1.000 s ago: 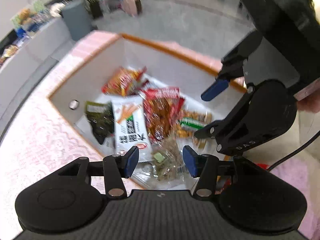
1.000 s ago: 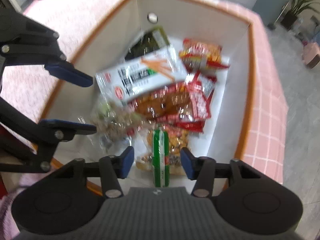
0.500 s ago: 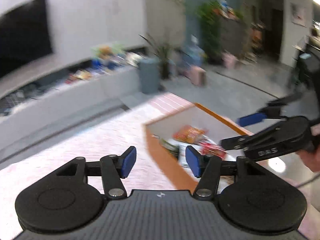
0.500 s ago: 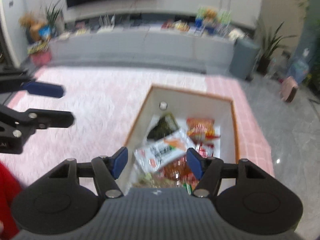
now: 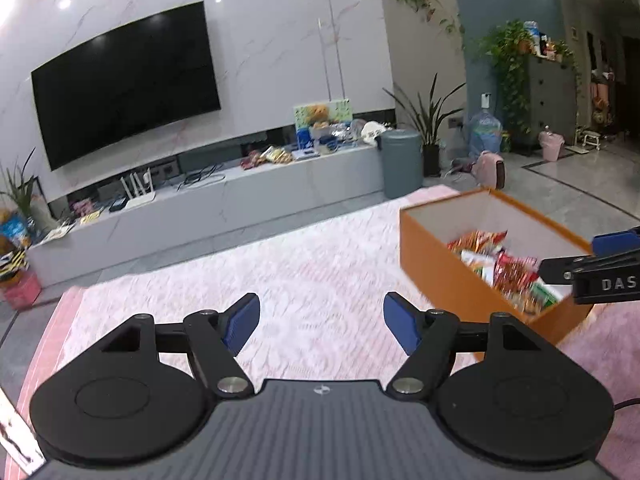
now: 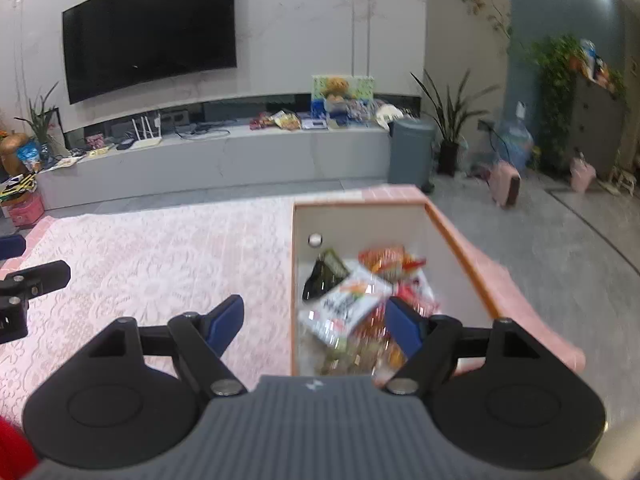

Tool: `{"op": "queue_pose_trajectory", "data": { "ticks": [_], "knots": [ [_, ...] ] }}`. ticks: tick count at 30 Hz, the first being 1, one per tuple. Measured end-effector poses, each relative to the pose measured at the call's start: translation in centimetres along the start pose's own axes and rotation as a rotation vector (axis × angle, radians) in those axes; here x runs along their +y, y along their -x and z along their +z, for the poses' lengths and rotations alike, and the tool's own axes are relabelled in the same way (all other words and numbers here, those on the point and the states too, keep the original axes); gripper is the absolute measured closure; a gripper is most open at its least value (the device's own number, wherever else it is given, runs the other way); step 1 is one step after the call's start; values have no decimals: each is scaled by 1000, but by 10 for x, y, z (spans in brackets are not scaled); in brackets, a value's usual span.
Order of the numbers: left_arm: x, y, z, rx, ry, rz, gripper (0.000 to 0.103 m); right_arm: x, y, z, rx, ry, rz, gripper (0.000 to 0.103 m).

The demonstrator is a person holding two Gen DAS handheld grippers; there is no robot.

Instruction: Organize snacks

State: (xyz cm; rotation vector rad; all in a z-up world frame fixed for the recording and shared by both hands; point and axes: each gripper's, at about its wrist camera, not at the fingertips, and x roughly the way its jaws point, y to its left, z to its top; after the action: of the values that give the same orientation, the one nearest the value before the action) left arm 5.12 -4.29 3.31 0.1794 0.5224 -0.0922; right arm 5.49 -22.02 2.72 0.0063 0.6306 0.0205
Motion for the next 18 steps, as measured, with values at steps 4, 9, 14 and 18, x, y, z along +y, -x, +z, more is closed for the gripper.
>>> {"op": "queue_pose_trajectory", "data": {
  "ticks": [4,9,14,18],
  "knots": [
    [9,5,-21,39,69,0,15,9,8,-22,9,-1,-29,27],
    [14,3,-38,94,109,-19,14,9,16,-44,21,6,-55,26],
    [8,-2,-41,119,110,-21,13,5,14,-54,42,5,-54,22],
    [5,-4,-42,129,118,-27,13,1,11,-56,49,6,-53,22]
  ]
}}
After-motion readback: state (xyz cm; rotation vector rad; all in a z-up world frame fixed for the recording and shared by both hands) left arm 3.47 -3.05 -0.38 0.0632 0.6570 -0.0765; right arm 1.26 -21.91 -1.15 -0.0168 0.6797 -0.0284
